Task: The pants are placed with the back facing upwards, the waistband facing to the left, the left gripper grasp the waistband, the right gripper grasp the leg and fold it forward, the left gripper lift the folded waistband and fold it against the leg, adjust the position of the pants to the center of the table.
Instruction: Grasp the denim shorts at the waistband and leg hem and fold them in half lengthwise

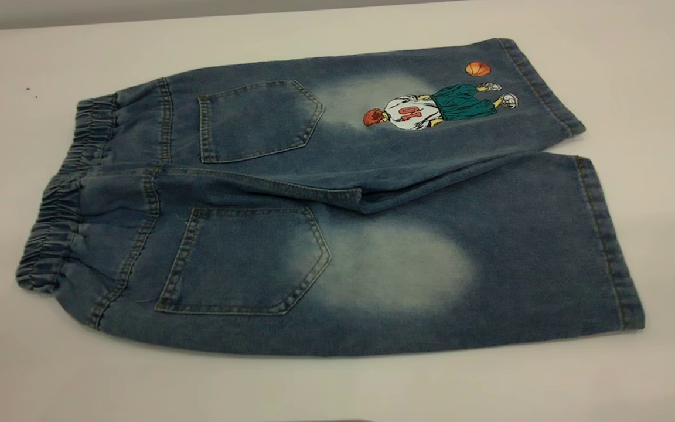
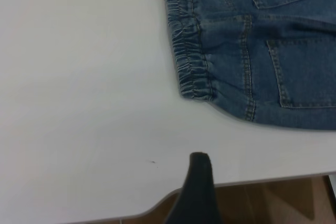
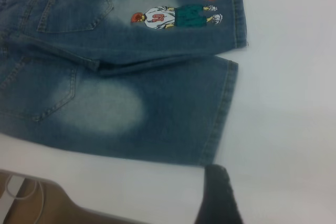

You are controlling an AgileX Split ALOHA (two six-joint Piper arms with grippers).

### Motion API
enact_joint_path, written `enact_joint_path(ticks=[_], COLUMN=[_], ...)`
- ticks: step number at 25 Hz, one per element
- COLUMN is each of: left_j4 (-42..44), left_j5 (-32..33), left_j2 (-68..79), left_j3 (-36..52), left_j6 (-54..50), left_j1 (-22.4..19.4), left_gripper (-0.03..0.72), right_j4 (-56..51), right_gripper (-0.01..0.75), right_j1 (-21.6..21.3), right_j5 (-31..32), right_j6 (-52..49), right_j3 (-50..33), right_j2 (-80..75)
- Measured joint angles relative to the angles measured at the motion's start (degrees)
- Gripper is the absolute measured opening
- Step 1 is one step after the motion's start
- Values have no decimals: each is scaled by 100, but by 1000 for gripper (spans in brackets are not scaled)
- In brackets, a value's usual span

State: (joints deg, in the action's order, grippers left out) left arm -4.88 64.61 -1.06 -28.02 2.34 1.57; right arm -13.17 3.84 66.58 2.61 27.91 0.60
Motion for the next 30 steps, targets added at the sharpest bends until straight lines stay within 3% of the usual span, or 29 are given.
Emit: enact_joint_path(ticks=[6,12,19,24,30], left_j4=[0,263,622,886,1111], left_j5=[-12,-541,-1393,-1860,-2876], left_j2=[0,777,3168,5028,7083], left_j3=[-12,-367,-719,-757,-796], left_j6=[-51,-704,-1196,-1726,-2288], left_j1=[0,0,0,0,0], left_gripper=[590,590,589,587,587], right_j4=[0,0,-571,-1650,-2868], right_gripper=[423,425,486,497,497], right_j1=[0,0,0,0,0], right_j5=[-471,-776,-1583,-2184,-2734], right_j6=[-203,-215,605,1212,2136], right_j3=[0,170,350,356,356], right_j2=[-119,-1347,-3493,-4963,-6336])
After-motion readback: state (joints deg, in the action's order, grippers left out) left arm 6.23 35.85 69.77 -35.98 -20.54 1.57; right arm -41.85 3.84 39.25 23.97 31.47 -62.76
